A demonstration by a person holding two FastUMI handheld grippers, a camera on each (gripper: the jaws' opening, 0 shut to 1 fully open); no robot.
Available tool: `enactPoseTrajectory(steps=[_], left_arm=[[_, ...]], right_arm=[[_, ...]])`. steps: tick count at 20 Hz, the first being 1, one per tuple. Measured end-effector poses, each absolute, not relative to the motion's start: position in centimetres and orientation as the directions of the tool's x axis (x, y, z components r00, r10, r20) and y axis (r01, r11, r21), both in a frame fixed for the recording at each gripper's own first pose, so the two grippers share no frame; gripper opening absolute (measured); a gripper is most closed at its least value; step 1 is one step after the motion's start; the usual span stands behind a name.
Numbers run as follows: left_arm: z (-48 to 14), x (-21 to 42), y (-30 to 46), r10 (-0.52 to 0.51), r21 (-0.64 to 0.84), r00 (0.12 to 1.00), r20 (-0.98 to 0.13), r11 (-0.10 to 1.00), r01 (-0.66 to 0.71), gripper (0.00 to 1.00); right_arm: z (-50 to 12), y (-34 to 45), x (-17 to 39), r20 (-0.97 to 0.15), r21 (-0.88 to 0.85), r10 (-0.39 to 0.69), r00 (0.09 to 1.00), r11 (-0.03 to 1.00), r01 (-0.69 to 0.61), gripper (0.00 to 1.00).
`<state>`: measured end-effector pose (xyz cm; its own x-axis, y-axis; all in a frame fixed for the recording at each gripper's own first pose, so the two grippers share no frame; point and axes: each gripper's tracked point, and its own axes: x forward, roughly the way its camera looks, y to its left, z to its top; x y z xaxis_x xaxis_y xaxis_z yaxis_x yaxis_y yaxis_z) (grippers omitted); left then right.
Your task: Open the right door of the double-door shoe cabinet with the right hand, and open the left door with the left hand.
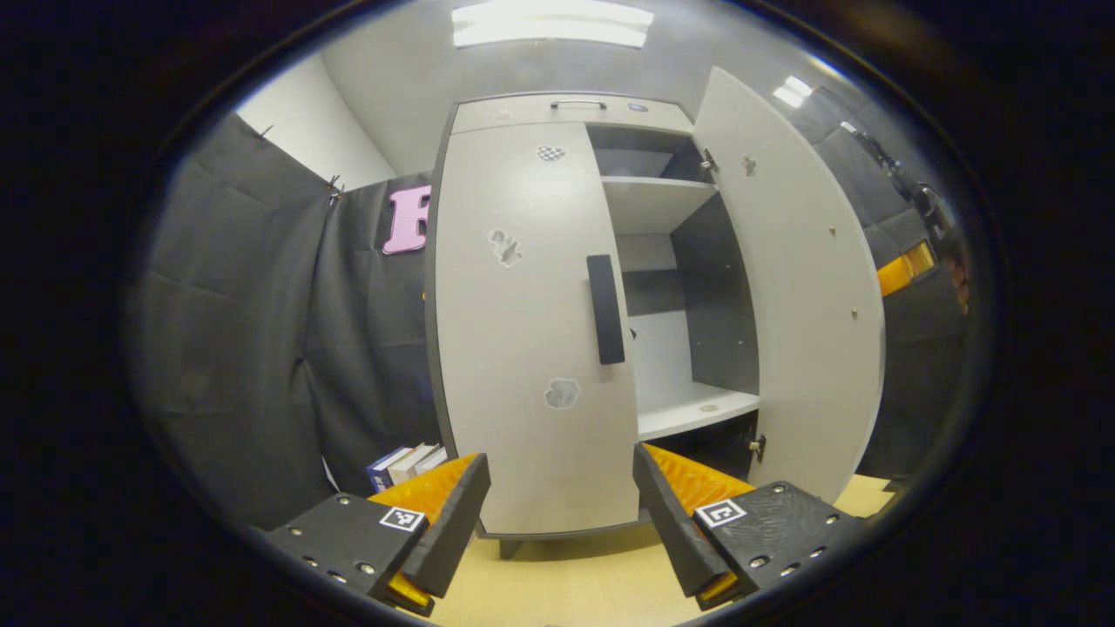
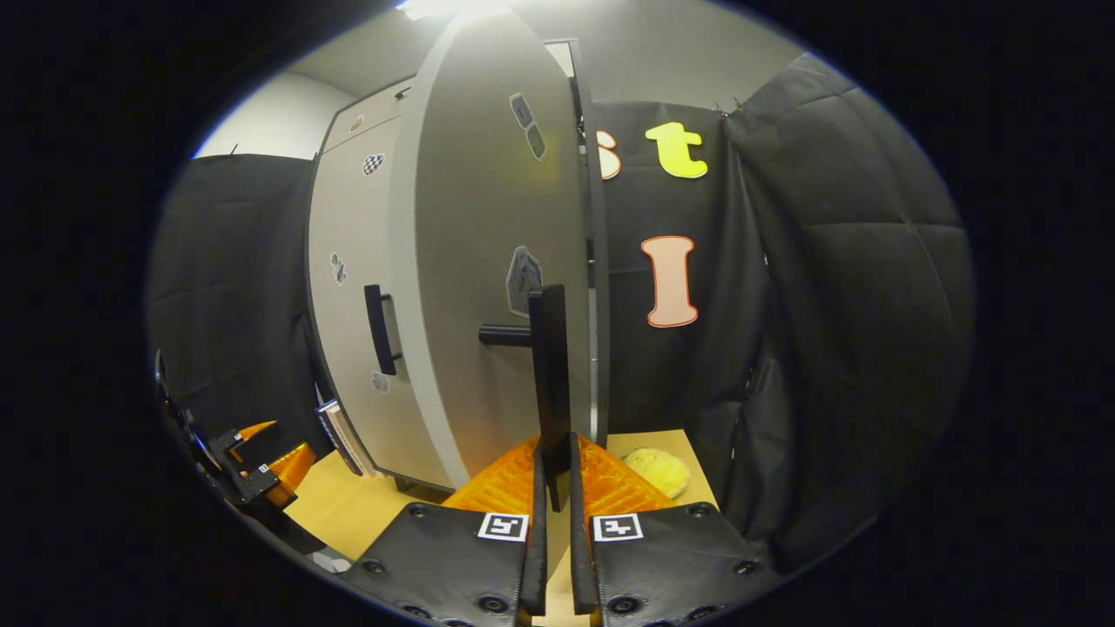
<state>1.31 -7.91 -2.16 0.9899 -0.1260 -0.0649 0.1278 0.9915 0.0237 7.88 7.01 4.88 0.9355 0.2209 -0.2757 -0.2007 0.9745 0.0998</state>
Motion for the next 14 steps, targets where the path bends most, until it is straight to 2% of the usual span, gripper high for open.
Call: enactPoseTrajectory(steps=[1,2,3,4,6,9,10,12,13,14], left_arm=[[-2.2,1.2,-7.9,-0.125,0.025,0.99,-0.064,0.992,0.127,0.96],[-2.1,1.2,-8.0,-0.123,0.024,0.99,-0.064,0.992,0.125,0.99],[-2.1,1.1,-8.1,-0.124,0.022,0.99,-0.065,0.992,0.126,0.99],[-2.0,1.1,-8.2,-0.125,0.021,0.99,-0.064,0.992,0.127,0.99],[-1.6,1.2,-8.5,-0.131,0.024,0.989,-0.061,0.991,0.133,0.96],[-0.6,1.7,-9.3,-0.147,0.033,0.988,-0.048,0.988,0.149,0.99],[-0.1,1.9,-9.7,-0.157,0.032,0.987,-0.04,0.987,0.158,0.96],[1.2,2.8,-10.6,-0.175,0.03,0.984,-0.022,0.984,0.176,0.99],[1.8,3.5,-11.0,-0.183,0.026,0.983,-0.014,0.983,0.183,0.96],[2.7,4.1,-11.5,-0.193,0.02,0.981,-0.005,0.981,0.193,0.99]], right_arm=[[4.8,6.9,7.9,-0.275,0.073,0.191,0.942,0.981,-0.177,0.13],[4.8,6.7,8.0,-0.273,0.045,0.16,0.949,0.987,-0.154,0.1],[4.7,6.2,8.2,-0.273,0.024,0.128,0.953,0.992,-0.126,0.12],[5.1,5.6,7.8,-0.269,0.025,0.108,0.957,0.994,-0.105,0.01],[4.5,6.1,7.9,-0.259,0.096,0.144,0.955,0.988,-0.123,0.02],[4.5,5.5,8.1,-0.232,0.052,0.126,0.965,0.992,-0.117,0.04],[4.6,5.4,8.0,-0.226,0.036,0.121,0.967,0.993,-0.116,0.04],[5.1,5.5,7.9,-0.214,0.035,0.13,0.968,0.992,-0.125,0.05],[5.3,5.4,7.9,-0.203,0.041,0.13,0.971,0.991,-0.124,0.05],[5.7,5.2,7.7,-0.184,0.045,0.126,0.975,0.992,-0.119,0.05]])
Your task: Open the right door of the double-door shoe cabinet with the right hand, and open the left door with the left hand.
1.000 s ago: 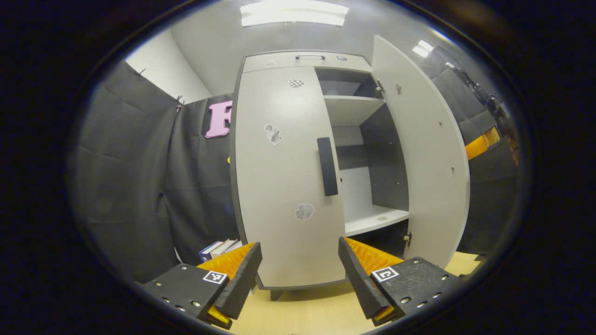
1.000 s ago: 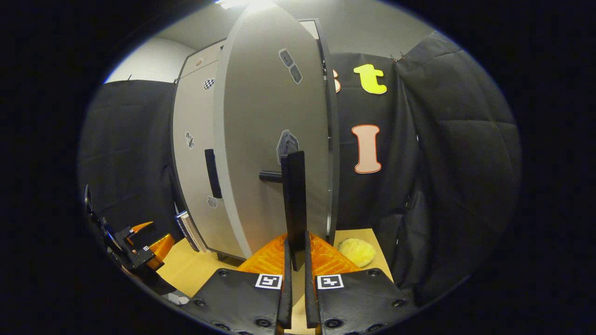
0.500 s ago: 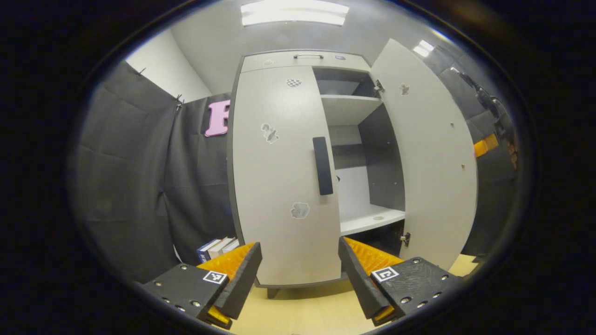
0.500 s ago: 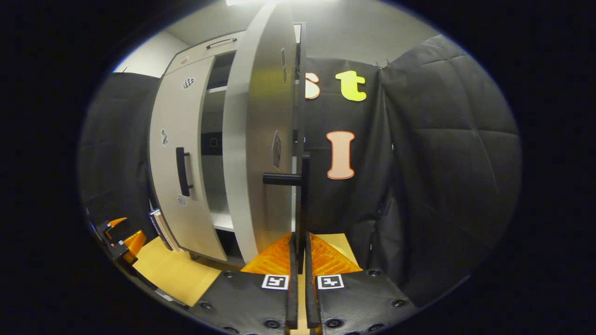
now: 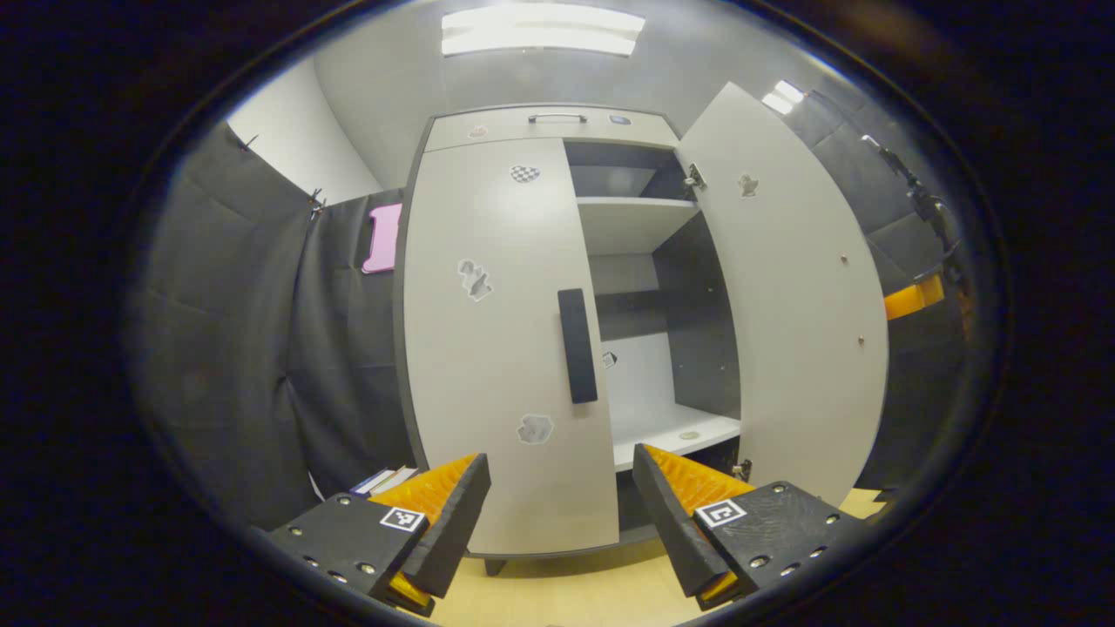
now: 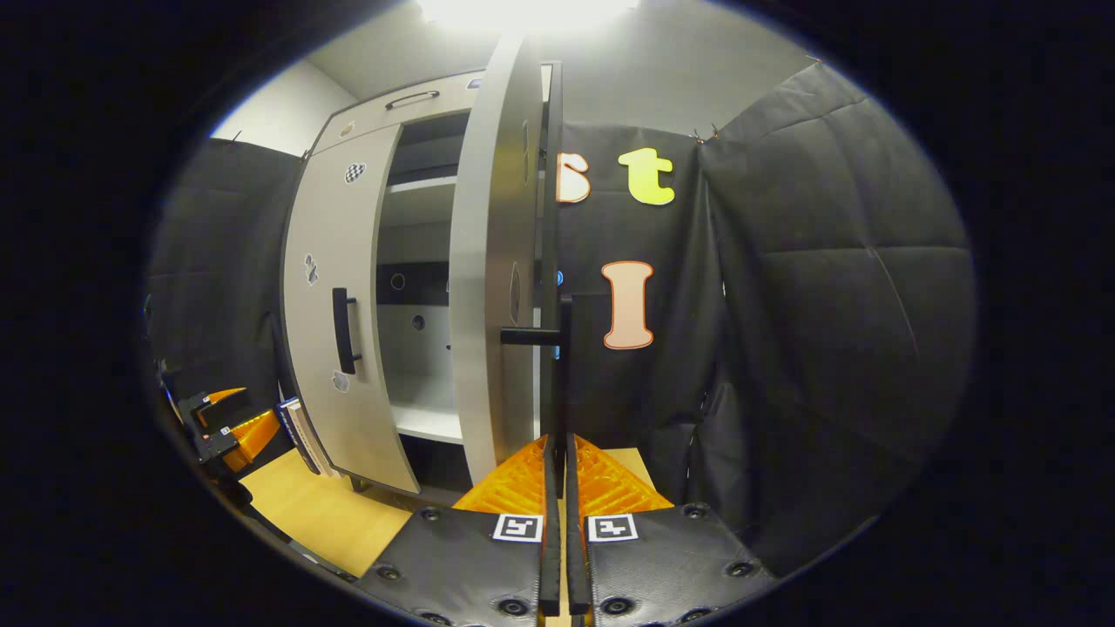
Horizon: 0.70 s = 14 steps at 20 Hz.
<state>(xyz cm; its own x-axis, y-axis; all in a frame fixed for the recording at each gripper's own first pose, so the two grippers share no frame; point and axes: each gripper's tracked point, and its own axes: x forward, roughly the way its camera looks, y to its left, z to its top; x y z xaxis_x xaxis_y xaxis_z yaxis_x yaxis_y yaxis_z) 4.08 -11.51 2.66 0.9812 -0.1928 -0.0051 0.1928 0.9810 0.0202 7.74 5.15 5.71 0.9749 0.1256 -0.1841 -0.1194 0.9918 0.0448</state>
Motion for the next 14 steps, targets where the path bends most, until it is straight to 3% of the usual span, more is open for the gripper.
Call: enactPoseTrajectory(steps=[2,6,14], left_arm=[[3.8,5.4,-12.8,-0.218,0.002,0.976,0.008,0.976,0.218,0.99],[5.5,8.3,-14.8,-0.253,-0.028,0.967,0.013,0.967,0.254,0.96],[8.1,15.6,-14.9,-0.193,-0.038,0.98,0.041,0.98,0.195,0.96]], right_arm=[[6.4,4.2,7.5,-0.147,0.038,0.109,0.983,0.994,-0.104,0.07],[7.7,0.7,5.0,-0.066,-0.034,0.012,0.998,0.999,-0.014,0.99],[4.8,-3.7,1.7,-0.127,0.003,-0.123,0.984,0.992,0.124,0.97]])
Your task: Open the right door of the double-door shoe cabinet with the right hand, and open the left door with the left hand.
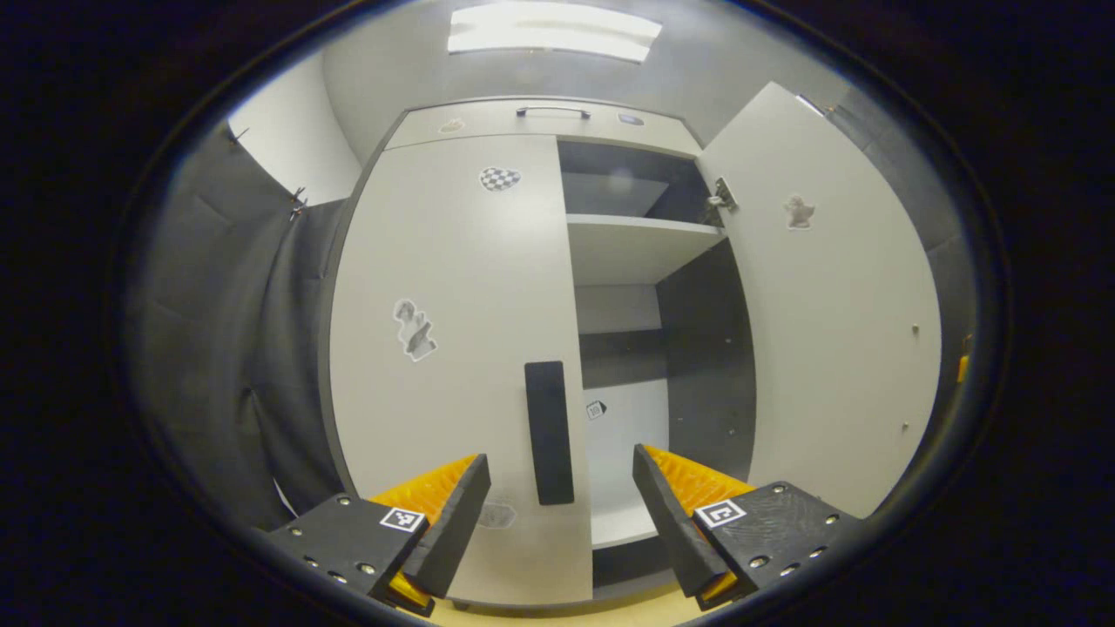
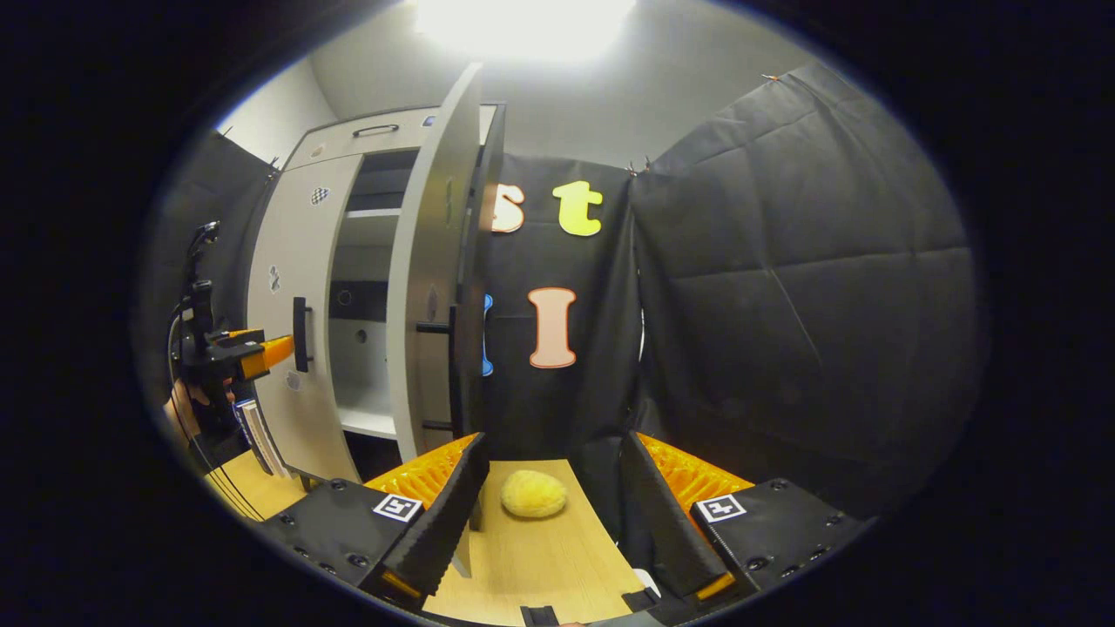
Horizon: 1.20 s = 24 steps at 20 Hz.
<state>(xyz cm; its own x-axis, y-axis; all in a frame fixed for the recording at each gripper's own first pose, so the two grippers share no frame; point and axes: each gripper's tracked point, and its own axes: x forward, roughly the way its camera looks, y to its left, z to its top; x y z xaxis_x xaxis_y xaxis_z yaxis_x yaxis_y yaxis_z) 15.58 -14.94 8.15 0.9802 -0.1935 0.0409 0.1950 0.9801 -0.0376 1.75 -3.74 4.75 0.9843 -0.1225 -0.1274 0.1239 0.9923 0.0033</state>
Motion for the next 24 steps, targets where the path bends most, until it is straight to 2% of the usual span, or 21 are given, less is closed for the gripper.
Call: enactPoseTrajectory(steps=[9,10,12,15,16,17,19,20,21,23,24], left_arm=[[6.8,20.9,-14.8,-0.133,-0.056,0.991,0.009,0.99,0.133,0.99],[6.9,21.3,-14.7,-0.125,-0.051,0.992,0.011,0.991,0.125,0.96],[6.8,21.6,-14.6,-0.117,-0.058,0.993,0.01,0.991,0.118,0.84],[6.2,22.2,-14.4,-0.105,-0.071,0.994,-0.009,0.992,0.104,0.84],[5.9,22.7,-14.5,-0.1,-0.083,0.995,-0.013,0.992,0.098,0.7],[5.4,23.1,-14.5,-0.1,-0.086,0.995,-0.024,0.992,0.098,0.62],[5.4,23.2,-14.5,-0.088,-0.081,0.996,-0.025,0.993,0.086,0.63],[5.4,23.3,-14.8,-0.09,-0.075,0.996,-0.026,0.993,0.087,0.66],[5.4,23.1,-15.3,-0.097,-0.076,0.995,-0.023,0.993,0.095,0.59],[5.4,23.1,-15.9,-0.09,-0.065,0.996,-0.023,0.994,0.088,0.31],[5.4,23.2,-15.8,-0.088,-0.06,0.996,-0.025,0.994,0.086,0.31]], right_arm=[[2.7,-7.2,-0.5,-0.184,0.047,-0.201,0.962,0.976,0.213,0.98],[2.6,-7.5,-0.8,-0.188,0.044,-0.208,0.96,0.975,0.219,0.97],[2.3,-7.9,-1.0,-0.195,0.043,-0.214,0.957,0.973,0.226,0.98],[1.8,-8.5,-1.3,-0.21,0.047,-0.221,0.952,0.971,0.236,0.97],[1.7,-8.7,-1.2,-0.214,0.05,-0.224,0.951,0.97,0.24,0.97],[1.5,-9.0,-1.4,-0.217,0.052,-0.227,0.949,0.968,0.244,0.97],[1.2,-9.5,-1.5,-0.222,0.062,-0.231,0.947,0.966,0.25,0.97],[1.2,-9.7,-1.5,-0.223,0.067,-0.231,0.947,0.966,0.251,0.98],[1.1,-9.9,-1.5,-0.224,0.072,-0.23,0.947,0.965,0.251,0.97],[1.0,-10.3,-1.3,-0.224,0.084,-0.221,0.949,0.966,0.245,0.98],[0.9,-10.4,-1.1,-0.224,0.087,-0.215,0.951,0.967,0.24,0.98]])
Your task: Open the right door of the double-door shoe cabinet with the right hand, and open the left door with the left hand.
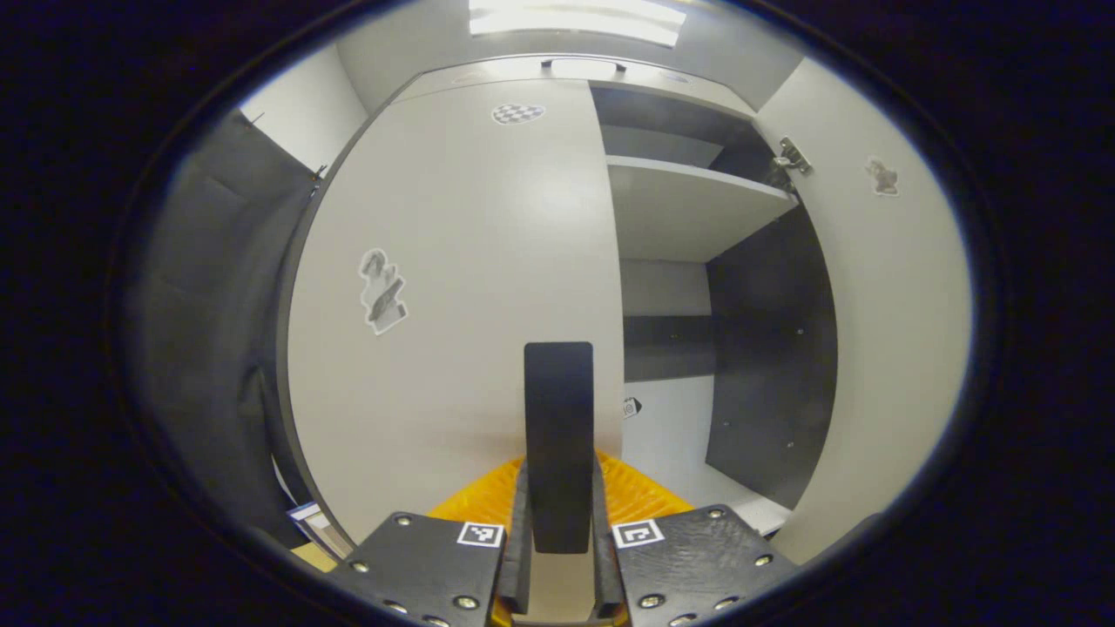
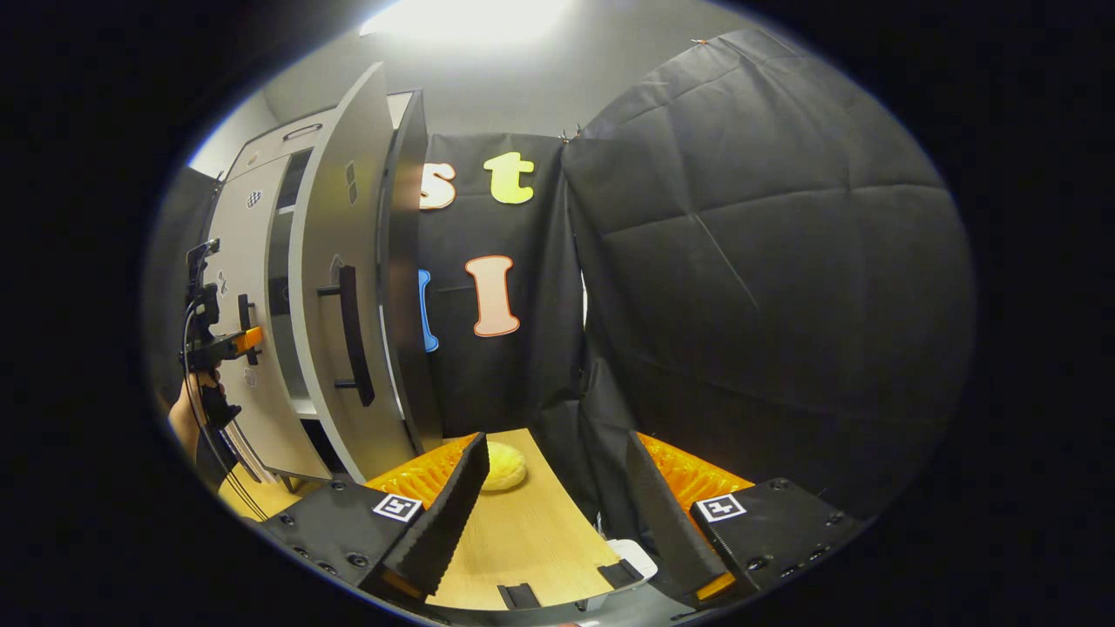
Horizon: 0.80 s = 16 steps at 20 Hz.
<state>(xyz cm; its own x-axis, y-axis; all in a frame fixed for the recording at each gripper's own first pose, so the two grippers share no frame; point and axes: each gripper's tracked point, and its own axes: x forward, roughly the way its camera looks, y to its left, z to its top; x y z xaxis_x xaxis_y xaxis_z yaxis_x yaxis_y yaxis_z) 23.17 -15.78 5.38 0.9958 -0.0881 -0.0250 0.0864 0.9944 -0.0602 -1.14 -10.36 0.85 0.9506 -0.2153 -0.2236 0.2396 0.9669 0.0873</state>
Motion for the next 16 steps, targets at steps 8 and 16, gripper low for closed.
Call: enactPoseTrajectory(steps=[8,16], left_arm=[[5.1,22.8,-15.5,-0.087,-0.098,0.994,-0.066,0.992,0.081,0.13],[5.1,20.8,-13.9,-0.109,-0.092,0.991,-0.078,0.991,0.102,0.15]], right_arm=[[0.3,-11.5,0.9,-0.23,0.09,-0.146,0.962,0.981,0.171,0.98],[0.1,-10.4,0.7,-0.232,0.117,-0.089,0.969,0.986,0.119,0.98]])
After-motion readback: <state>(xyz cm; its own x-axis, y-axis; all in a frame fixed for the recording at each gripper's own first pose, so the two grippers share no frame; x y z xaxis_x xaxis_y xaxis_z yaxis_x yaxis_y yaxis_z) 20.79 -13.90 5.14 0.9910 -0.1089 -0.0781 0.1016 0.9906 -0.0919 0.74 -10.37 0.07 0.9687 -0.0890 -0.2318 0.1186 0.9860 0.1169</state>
